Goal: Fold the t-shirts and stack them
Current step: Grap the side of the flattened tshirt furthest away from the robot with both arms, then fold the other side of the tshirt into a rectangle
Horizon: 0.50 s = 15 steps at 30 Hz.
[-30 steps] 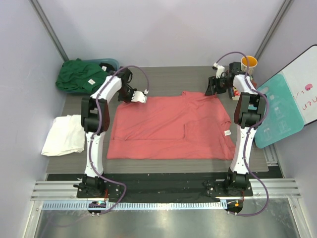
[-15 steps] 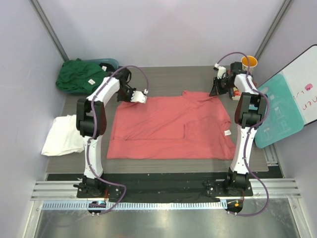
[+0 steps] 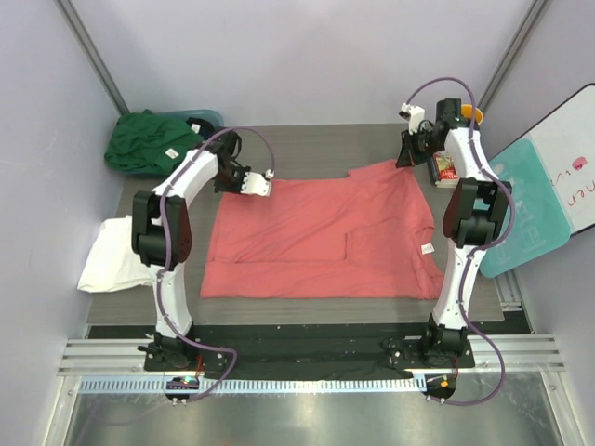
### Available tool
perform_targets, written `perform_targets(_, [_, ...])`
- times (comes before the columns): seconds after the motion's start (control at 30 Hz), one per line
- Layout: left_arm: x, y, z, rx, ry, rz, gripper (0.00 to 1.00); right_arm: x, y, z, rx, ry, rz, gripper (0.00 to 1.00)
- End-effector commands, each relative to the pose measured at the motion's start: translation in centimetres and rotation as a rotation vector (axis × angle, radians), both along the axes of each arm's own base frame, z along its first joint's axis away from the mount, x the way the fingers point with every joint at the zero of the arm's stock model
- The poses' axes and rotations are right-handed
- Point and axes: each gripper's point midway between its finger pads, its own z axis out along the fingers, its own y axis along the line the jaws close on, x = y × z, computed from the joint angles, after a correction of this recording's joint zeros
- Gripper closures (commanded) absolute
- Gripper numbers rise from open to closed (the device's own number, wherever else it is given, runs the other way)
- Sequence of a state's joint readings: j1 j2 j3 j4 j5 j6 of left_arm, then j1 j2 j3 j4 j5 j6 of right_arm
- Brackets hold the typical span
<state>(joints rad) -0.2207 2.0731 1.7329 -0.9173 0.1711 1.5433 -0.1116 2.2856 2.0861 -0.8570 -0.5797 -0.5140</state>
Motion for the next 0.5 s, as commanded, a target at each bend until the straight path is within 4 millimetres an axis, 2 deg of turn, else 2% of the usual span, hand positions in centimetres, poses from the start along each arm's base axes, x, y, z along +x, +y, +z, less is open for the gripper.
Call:
perform_targets(0.0, [1.2, 1.9, 3.8, -0.014, -0.123, 0.047, 1.00, -2.4, 0.7, 5.2, -0.059, -0.077, 0.085, 0.99])
perform_targets(0.17, [0.6, 3.1, 5.4, -0.030, -0.138, 0.047, 1.00, -5.5, 1.8, 6.3, -0.090, -0.047, 0.192, 0.99])
perform_targets(0.23, [-0.4, 3.5, 5.9, -0.031, -0.128, 0.026, 1.00, -7.4, 2.5, 6.8, -0.109, -0.015, 0.234, 0.99])
perform_targets(0.3, [-1.4, 4.1, 5.8, -0.031, -0.105, 0.011, 1.00, -9.1, 2.5, 6.4, -0.135, 0.017, 0.274, 0.99])
perform_targets(0.33, [-2.2, 4.4, 6.4, -0.029, -0.098, -0.003, 1.00, -9.7, 2.8, 7.3, -0.150, -0.002, 0.285, 0.99])
perform_targets(0.37, [-2.7, 4.8, 6.3, -0.027, -0.084, -0.006, 1.00, -10.6, 2.7, 6.6, -0.155, 0.020, 0.293, 0.99])
perform_targets(0.47, [-5.1, 5.4, 6.3, -0.019, -0.033, -0.035, 1.00, -12.6, 2.4, 7.1, -0.198, 0.019, 0.320, 0.99])
